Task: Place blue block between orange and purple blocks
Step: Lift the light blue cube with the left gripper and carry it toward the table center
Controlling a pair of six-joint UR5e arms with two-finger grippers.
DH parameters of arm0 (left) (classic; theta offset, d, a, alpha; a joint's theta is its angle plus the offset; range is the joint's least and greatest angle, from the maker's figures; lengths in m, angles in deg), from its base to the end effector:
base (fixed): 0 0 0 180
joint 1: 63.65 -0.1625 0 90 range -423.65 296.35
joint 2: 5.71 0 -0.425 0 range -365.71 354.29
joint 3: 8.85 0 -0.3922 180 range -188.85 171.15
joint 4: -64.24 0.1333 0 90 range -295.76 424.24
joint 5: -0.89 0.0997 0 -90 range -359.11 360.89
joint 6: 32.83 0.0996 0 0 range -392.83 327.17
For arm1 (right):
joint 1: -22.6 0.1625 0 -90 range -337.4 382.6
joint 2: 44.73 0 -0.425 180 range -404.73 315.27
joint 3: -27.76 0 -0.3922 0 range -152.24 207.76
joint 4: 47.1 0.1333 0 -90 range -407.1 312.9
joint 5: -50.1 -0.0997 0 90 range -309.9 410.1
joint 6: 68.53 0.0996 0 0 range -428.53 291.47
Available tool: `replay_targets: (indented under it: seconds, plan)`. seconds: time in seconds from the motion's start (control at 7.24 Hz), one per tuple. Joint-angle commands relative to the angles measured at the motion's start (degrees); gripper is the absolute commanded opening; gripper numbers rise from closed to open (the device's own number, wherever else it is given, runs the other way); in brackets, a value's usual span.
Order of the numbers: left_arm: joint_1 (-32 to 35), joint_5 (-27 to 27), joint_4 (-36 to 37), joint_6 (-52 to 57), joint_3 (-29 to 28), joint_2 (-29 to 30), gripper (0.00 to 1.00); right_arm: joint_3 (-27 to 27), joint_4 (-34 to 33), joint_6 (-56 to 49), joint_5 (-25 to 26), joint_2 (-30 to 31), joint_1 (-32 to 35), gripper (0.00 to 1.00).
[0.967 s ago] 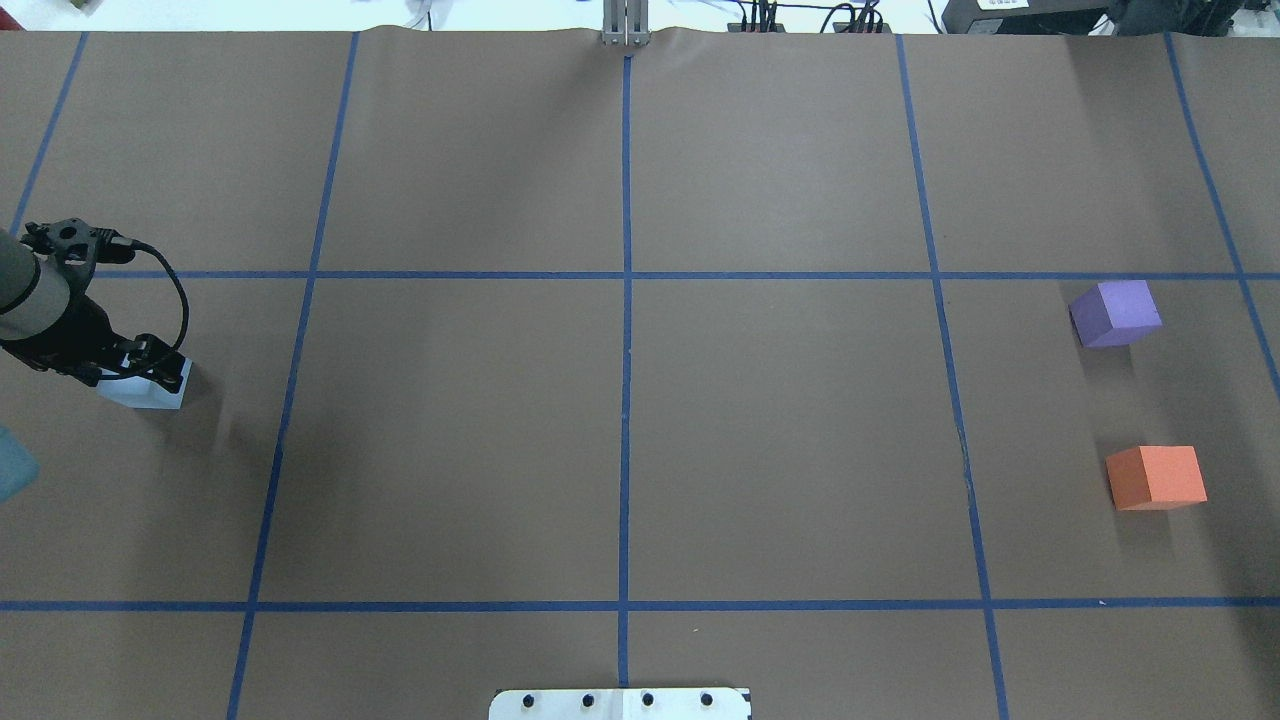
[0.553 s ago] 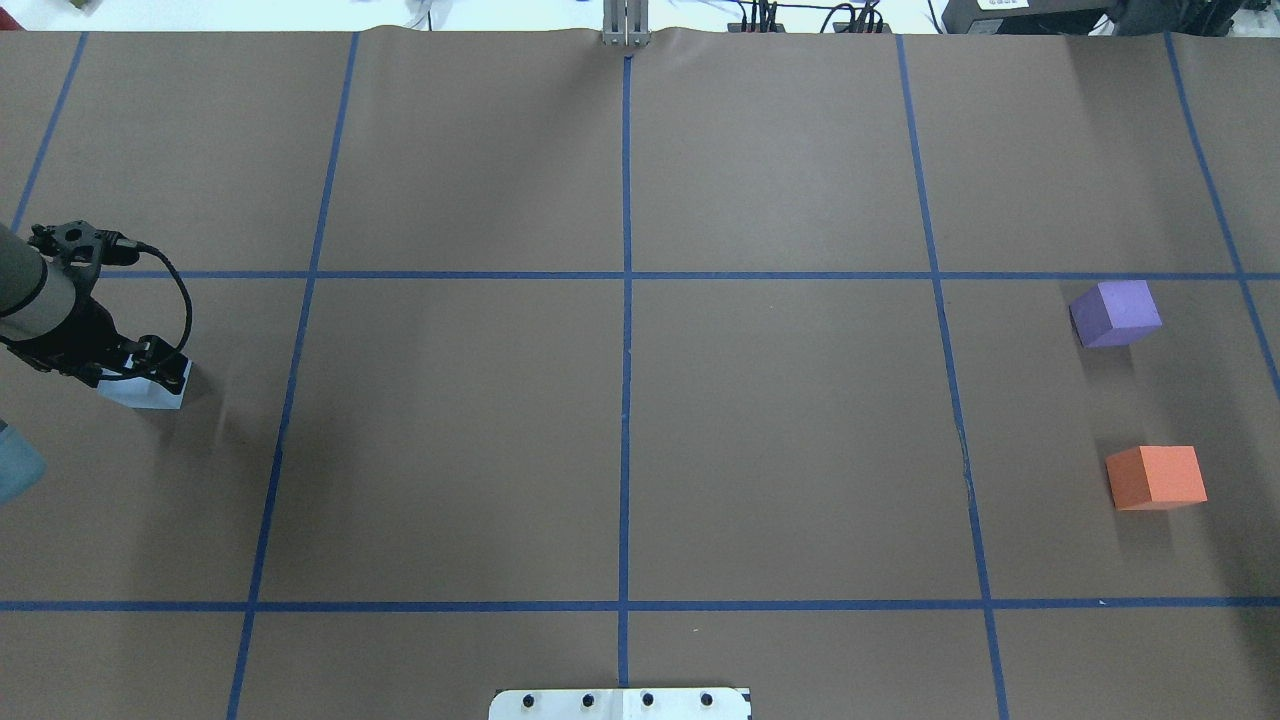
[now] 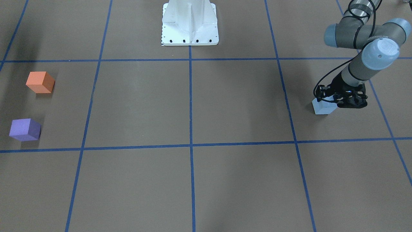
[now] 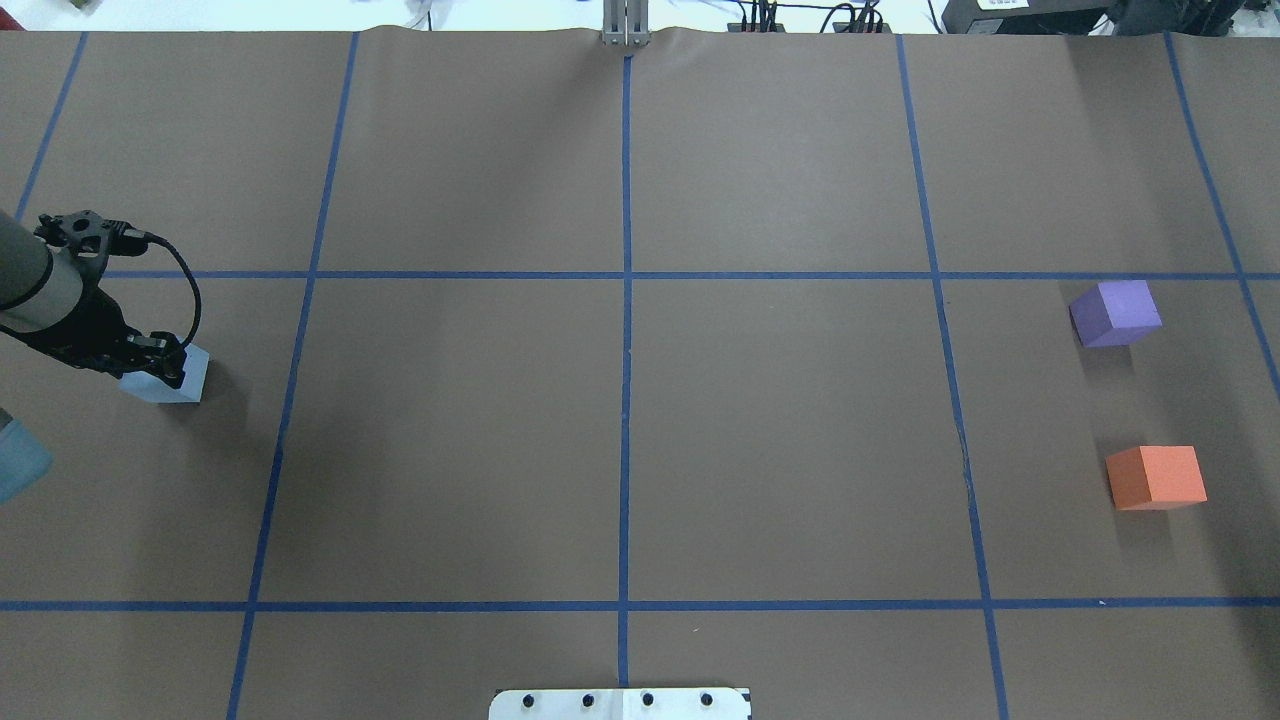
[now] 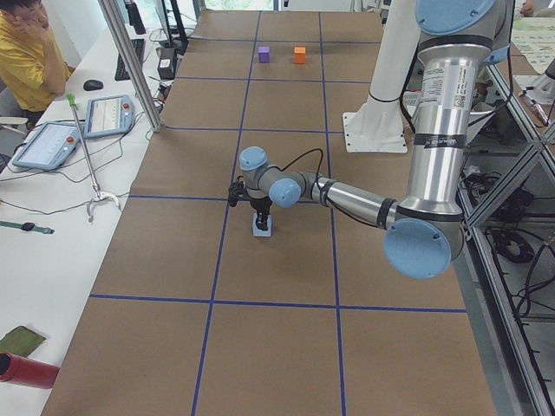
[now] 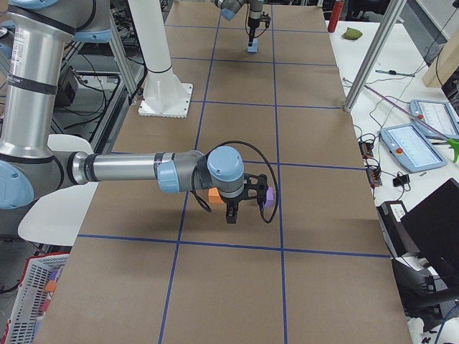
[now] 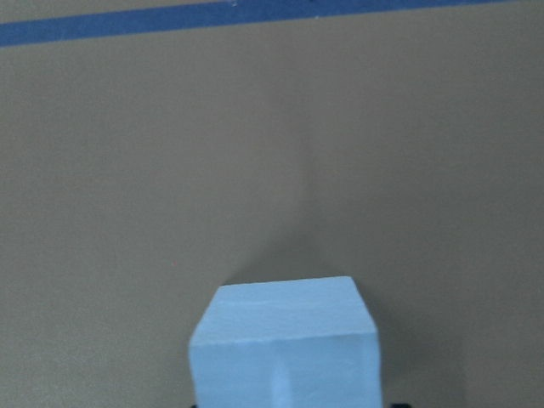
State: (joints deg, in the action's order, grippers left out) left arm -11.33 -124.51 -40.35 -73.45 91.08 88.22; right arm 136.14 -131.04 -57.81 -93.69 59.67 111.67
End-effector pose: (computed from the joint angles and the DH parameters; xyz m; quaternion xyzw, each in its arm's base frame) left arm 0.2679 -0.4706 0.5164 -0.0045 0.3763 0.0510 0.9251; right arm 0.0465 -0.3948 0.5875 0.0319 -0.4562 0.0364 0.8886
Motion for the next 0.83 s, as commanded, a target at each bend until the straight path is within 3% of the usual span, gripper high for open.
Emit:
replay_targets:
  seconds: [0.0,0.28,0.41,0.55,0.69]
  plan:
    - [1.56,-0.37,5.57,-0.94,10.92,0.55,0.0,0.08,0.35,0.0,0.0,0.01,-0.03,1.0]
    - [-0.79,-0.02,17.69,-8.97,15.21,12.87,0.0,0.08,5.08,0.53,0.26,-0.07,-0.99,1.0]
    - [-8.38,0.33,19.84,-16.61,14.86,20.26,0.0,-0.01,6.06,0.62,0.52,-0.33,-1.52,1.0]
    - [-15.42,2.25,20.03,-23.12,12.95,26.86,0.0,0.17,6.59,0.79,0.27,-0.68,-2.57,1.0]
    - [-19.58,7.49,20.99,-26.06,6.4,35.45,0.0,0.26,8.42,0.97,0.26,-1.12,-3.28,1.0]
